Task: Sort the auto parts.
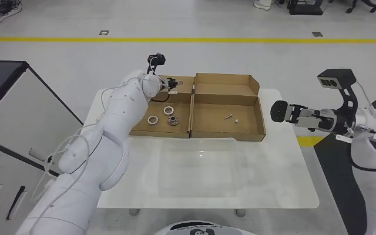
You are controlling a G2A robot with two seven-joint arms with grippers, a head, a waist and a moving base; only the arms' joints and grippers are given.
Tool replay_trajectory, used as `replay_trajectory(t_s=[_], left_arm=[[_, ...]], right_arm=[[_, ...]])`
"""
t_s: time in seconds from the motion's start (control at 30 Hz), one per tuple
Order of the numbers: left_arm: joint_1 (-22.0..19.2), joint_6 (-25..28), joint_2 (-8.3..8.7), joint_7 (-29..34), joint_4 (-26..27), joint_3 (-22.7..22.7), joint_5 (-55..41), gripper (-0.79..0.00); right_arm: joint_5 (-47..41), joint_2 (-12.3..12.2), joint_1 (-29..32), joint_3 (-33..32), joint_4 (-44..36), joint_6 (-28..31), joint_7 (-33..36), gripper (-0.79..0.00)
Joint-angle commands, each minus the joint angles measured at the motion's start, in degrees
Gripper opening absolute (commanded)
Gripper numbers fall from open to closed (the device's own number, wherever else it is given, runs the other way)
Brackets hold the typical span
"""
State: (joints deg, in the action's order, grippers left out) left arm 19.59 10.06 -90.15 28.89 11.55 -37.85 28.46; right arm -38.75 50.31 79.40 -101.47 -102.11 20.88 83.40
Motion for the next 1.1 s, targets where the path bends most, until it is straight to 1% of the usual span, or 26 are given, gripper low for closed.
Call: replay_trajectory(t_s=[0.0, 0.07, 0.13, 0.17, 0.2, 0.23, 0.3, 0.37, 0.4, 0.43, 0.47, 0.57, 0.6, 0.63, 0.7, 0.77, 0.83, 0.97, 1.07], left_arm=[[0.8, 4.3, 1.33, -0.4, 1.4, -1.1, -0.9, 0.0], [1.4, 6.9, 2.42, -0.7, 2.8, -1.9, -1.1, 0.0], [2.9, 10.6, 4.15, -1.0, 5.9, -3.1, -1.4, 0.0], [3.5, 11.4, 4.7, -0.9, 7.0, -3.5, -1.5, 0.0], [4.4, 12.7, 5.58, -0.7, 9.1, -4.3, -1.6, 0.0], [5.8, 13.7, 6.91, -0.1, 12.2, -5.4, -1.6, 0.0], [8.1, 13.8, 8.74, 1.2, 17.2, -7.1, -1.3, 0.0], [11.8, 12.3, 11.21, 3.7, 25.0, -9.8, -0.7, 0.0], [14.2, 11.5, 12.53, 5.4, 30.0, -11.5, -0.3, 0.0], [18.0, 9.9, 14.41, 7.5, 37.3, -14.2, 0.7, 0.0], [20.2, 8.9, 15.33, 8.8, 41.3, -15.8, 0.9, 0.0], [31.1, 5.5, 19.1, 14.5, 59.7, -24.4, 1.3, 0.0], [35.6, 5.0, 20.37, 16.9, 66.6, -28.1, 1.2, 0.0], [38.7, 4.9, 21.14, 18.3, 70.9, -30.7, 0.7, 0.0], [43.6, 5.5, 22.29, 20.4, 77.2, -35.0, -0.4, 0.0], [47.0, 6.6, 23.05, 21.6, 81.1, -38.3, -1.8, 0.0], [49.5, 7.7, 23.61, 22.2, 83.7, -40.9, -3.3, 0.0], [53.3, 10.0, 24.48, 22.8, 86.7, -45.6, -7.0, 0.0], [55.5, 11.4, 24.99, 23.0, 88.2, -48.5, -9.1, 0.0]], right_arm=[[0.0, 0.0, 0.0, 0.0, 0.0, 0.0, 0.0, 0.0], [0.0, 0.0, 0.0, 0.0, 0.0, 0.0, 0.0, 0.0], [0.0, 0.0, 0.0, 0.0, 0.0, 0.0, 0.0, 0.0], [0.0, 0.0, 0.0, 0.0, 0.0, 0.0, 0.0, 0.0], [0.0, 0.0, 0.0, 0.0, 0.0, 0.0, 0.0, 0.0], [0.0, 0.0, 0.0, 0.0, 0.0, 0.0, 0.0, 0.0], [0.0, 0.0, 0.0, 0.0, 0.0, 0.0, 0.0, 0.0], [0.0, 0.0, 0.0, 0.0, 0.0, 0.0, 0.0, 0.0], [0.0, 0.0, 0.0, 0.0, 0.0, 0.0, 0.0, 0.0], [0.0, 0.0, 0.0, 0.0, 0.0, 0.0, 0.0, 0.0], [0.0, 0.0, 0.0, 0.0, 0.0, 0.0, 0.0, 0.0], [0.0, 0.0, 0.0, 0.0, 0.0, 0.0, 0.0, 0.0], [0.0, 0.0, 0.0, 0.0, 0.0, 0.0, 0.0, 0.0], [0.0, 0.0, 0.0, 0.0, 0.0, 0.0, 0.0, 0.0], [0.0, 0.0, 0.0, 0.0, 0.0, 0.0, 0.0, 0.0], [0.0, 0.0, 0.0, 0.0, 0.0, 0.0, 0.0, 0.0], [0.0, 0.0, 0.0, 0.0, 0.0, 0.0, 0.0, 0.0], [0.0, 0.0, 0.0, 0.0, 0.0, 0.0, 0.0, 0.0], [0.0, 0.0, 0.0, 0.0, 0.0, 0.0, 0.0, 0.0]])
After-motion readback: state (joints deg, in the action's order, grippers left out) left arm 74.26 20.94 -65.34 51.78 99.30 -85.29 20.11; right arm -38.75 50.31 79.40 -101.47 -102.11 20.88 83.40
